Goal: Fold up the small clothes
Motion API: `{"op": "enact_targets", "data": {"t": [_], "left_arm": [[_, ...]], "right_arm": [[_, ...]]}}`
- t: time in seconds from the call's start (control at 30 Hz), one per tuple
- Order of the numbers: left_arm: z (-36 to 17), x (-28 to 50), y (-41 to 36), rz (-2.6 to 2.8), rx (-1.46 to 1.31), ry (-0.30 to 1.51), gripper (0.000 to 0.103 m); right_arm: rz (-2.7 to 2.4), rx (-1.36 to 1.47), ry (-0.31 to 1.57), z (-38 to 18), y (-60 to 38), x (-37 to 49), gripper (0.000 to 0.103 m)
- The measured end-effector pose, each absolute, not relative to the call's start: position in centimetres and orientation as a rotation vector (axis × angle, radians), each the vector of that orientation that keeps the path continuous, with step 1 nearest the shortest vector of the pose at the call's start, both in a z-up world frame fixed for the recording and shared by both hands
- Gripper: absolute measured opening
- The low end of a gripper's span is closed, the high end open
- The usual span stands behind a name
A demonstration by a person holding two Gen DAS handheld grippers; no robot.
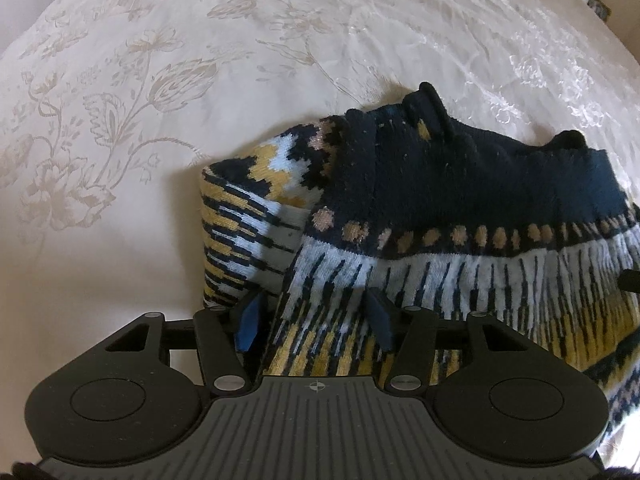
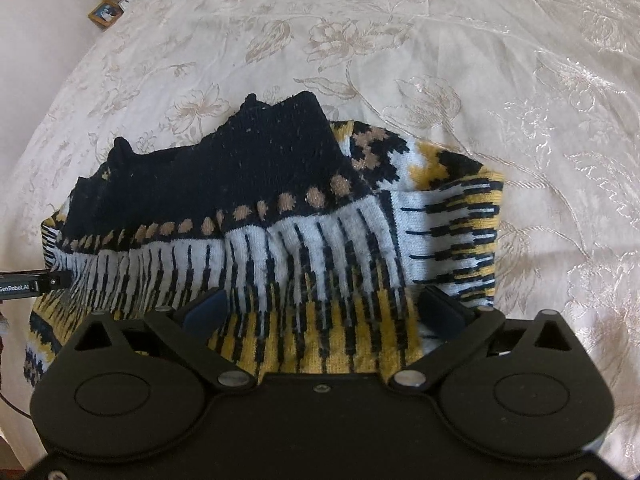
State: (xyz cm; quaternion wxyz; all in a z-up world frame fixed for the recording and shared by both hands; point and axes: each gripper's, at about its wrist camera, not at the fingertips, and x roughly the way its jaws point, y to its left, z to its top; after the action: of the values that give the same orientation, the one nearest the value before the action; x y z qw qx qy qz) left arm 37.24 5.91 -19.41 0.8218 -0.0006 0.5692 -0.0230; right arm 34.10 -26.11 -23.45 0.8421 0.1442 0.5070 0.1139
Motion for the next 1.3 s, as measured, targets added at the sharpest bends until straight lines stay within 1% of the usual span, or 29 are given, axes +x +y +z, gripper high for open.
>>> {"op": "enact_targets", "data": {"t": [0.03,0.13,0.17,0.2,0.23,0.27,0.33,0.37,0.43,0.57,0.6,0.63,0.7,0.73,0.77,0.8,0.83,0.87,0.9,0.97,1.23,1.3], "left_arm": [[-19.4,37.3,5.9,-0.048,0.001,1.213,0.054],[-19.5,37.4,5.8,-0.043,0.006,1.214,0.054],[-19.6,37.4,5.7,-0.042,0.008,1.213,0.054],[-19.6,37.4,5.7,-0.041,0.010,1.212,0.054],[-19.6,37.3,5.7,-0.040,0.012,1.211,0.054],[-19.6,37.4,5.6,-0.039,0.013,1.210,0.054],[-19.6,37.3,5.6,-0.037,0.016,1.208,0.054],[-19.6,37.3,5.6,-0.037,0.018,1.207,0.054],[-19.6,37.3,5.6,-0.036,0.019,1.207,0.054],[-19.7,37.2,5.5,-0.034,0.020,1.205,0.054],[-19.7,37.2,5.5,-0.035,0.023,1.205,0.054],[-19.7,37.2,5.4,-0.035,0.027,1.205,0.054],[-19.6,37.2,5.5,-0.034,0.024,1.207,0.054],[-19.4,37.1,5.6,-0.033,0.019,1.207,0.054],[-19.2,37.0,5.7,-0.032,0.013,1.205,0.053],[-18.9,36.8,5.8,-0.030,0.008,1.201,0.053],[-18.6,36.5,5.9,-0.031,0.003,1.195,0.052],[-18.3,36.2,6.0,-0.037,0.001,1.190,0.052],[-18.1,35.7,6.1,-0.047,0.002,1.185,0.052],[-17.6,34.5,6.3,-0.061,0.006,1.182,0.052],[-18.2,30.0,7.4,-0.077,-0.038,1.236,0.052],[-18.4,29.4,7.8,-0.074,-0.071,1.245,0.052]], "right_arm": [[0.235,0.305,1.071,-23.3,-26.1,34.1,0.102],[0.225,0.297,1.065,-23.0,-26.3,34.0,0.091],[0.227,0.298,1.059,-22.8,-26.4,33.9,0.083],[0.232,0.301,1.054,-22.7,-26.4,33.8,0.071],[0.232,0.303,1.049,-22.5,-26.6,33.7,0.066],[0.228,0.298,1.047,-22.3,-26.6,33.7,0.059],[0.246,0.300,1.039,-21.9,-26.8,33.6,0.038],[0.272,0.319,1.040,-21.7,-27.0,33.5,0.019],[0.282,0.282,1.029,-20.9,-26.7,33.3,0.018],[0.254,0.059,0.998,-19.4,-25.9,32.9,0.011],[0.225,0.049,1.014,-19.9,-26.3,33.2,0.011],[0.206,0.093,1.050,-20.8,-27.1,33.7,0.011],[0.205,0.193,1.066,-21.6,-27.9,34.3,0.011],[0.216,0.207,1.054,-21.6,-27.8,34.3,0.012],[0.221,0.207,1.049,-21.5,-27.7,34.3,0.015],[0.226,0.213,1.047,-21.3,-27.6,34.2,0.026],[0.226,0.229,1.041,-21.2,-27.6,34.0,0.028],[0.230,0.251,1.035,-21.0,-27.9,33.8,0.033],[0.235,0.275,1.027,-20.9,-28.1,33.4,0.043],[0.252,0.332,1.018,-20.7,-29.0,32.4,0.053],[0.261,0.371,1.039,-21.0,-30.0,28.7,0.055],[0.260,0.382,1.040,-21.0,-30.0,28.2,0.059]]}}
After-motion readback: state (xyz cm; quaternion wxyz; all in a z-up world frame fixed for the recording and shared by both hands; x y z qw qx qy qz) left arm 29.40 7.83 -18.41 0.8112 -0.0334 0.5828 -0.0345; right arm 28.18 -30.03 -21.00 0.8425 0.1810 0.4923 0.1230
